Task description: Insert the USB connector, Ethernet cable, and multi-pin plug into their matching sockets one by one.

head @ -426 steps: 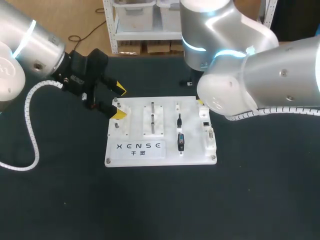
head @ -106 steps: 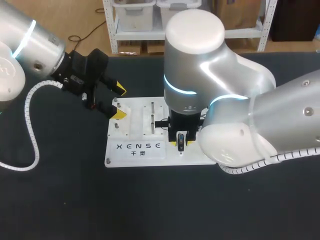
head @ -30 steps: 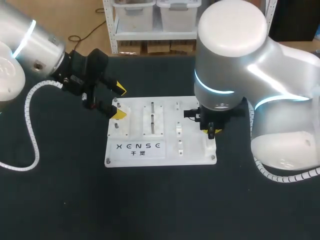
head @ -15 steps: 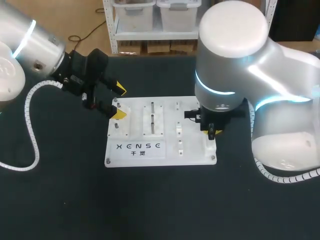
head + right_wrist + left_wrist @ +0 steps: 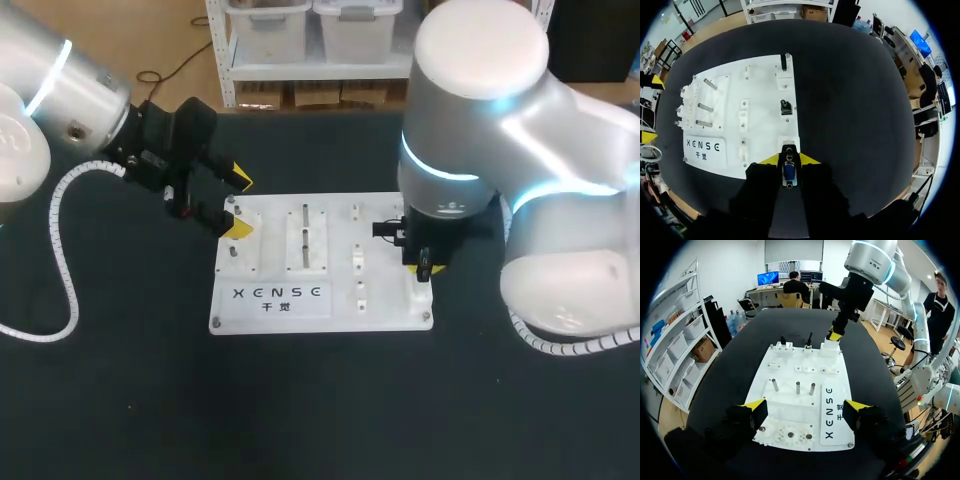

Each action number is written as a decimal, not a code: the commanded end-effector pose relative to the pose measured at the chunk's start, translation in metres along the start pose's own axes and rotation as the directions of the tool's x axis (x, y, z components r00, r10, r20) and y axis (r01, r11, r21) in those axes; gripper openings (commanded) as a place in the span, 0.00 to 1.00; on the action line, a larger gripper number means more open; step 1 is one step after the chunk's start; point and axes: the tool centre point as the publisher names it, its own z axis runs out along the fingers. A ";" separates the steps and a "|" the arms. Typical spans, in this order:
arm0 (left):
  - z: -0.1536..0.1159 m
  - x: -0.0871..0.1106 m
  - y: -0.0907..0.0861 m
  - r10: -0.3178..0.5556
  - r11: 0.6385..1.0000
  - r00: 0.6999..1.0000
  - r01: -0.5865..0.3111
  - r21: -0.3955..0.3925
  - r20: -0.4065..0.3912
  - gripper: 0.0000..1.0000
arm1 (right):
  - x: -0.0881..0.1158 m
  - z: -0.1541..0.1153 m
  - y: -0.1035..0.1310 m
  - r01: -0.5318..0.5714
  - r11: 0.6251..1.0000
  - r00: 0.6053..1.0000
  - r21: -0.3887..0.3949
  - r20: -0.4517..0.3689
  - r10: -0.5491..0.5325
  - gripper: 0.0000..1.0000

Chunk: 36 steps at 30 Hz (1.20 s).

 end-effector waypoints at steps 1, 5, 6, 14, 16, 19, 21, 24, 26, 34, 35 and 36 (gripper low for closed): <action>0.000 0.000 0.001 -0.001 1.000 1.000 0.001 0.003 -0.004 1.00 | 0.010 0.050 0.004 0.003 1.000 1.000 -0.005 -0.025 -0.003 0.00; 0.000 0.000 0.001 -0.001 1.000 1.000 0.001 0.003 -0.004 1.00 | 0.014 0.051 0.005 0.007 1.000 1.000 -0.016 -0.029 -0.008 0.00; 0.000 0.000 0.001 -0.001 1.000 1.000 0.001 0.003 -0.004 1.00 | 0.014 0.050 0.005 0.007 1.000 1.000 -0.013 -0.026 -0.008 0.00; 0.000 0.000 0.001 -0.001 1.000 1.000 0.001 0.003 -0.004 1.00 | 0.003 0.017 -0.001 -0.016 1.000 0.999 -0.011 0.051 0.016 1.00; 0.000 0.000 0.001 -0.001 1.000 1.000 0.001 0.003 -0.004 1.00 | -0.001 0.006 -0.003 -0.022 1.000 0.997 -0.009 0.073 0.022 1.00; 0.000 0.000 0.001 -0.001 1.000 1.000 0.001 0.003 -0.004 1.00 | -0.006 -0.008 -0.005 -0.033 0.999 0.994 -0.003 0.102 0.033 1.00; 0.000 0.000 0.001 -0.001 1.000 1.000 0.001 0.003 -0.004 1.00 | -0.009 -0.019 -0.006 -0.041 0.999 0.992 -0.001 0.119 0.041 1.00; 0.000 0.000 0.001 -0.001 1.000 1.000 0.001 0.003 -0.004 1.00 | -0.010 -0.033 -0.009 -0.059 0.998 0.988 0.009 0.144 0.057 1.00; 0.000 0.000 0.001 -0.001 1.000 1.000 0.001 0.003 -0.004 1.00 | -0.009 -0.040 -0.009 -0.067 0.998 0.986 0.012 0.154 0.065 1.00; 0.000 0.000 0.001 -0.001 1.000 1.000 0.001 0.003 -0.004 1.00 | -0.005 -0.054 -0.007 -0.072 0.997 0.983 0.031 0.170 0.065 1.00; 0.000 0.000 0.001 -0.001 1.000 1.000 0.001 0.003 -0.004 1.00 | -0.005 -0.054 -0.007 -0.072 0.997 0.983 0.031 0.170 0.065 1.00; 0.000 0.000 0.001 -0.001 1.000 1.000 0.001 0.003 -0.004 1.00 | -0.005 -0.054 -0.007 -0.072 0.997 0.983 0.031 0.170 0.065 1.00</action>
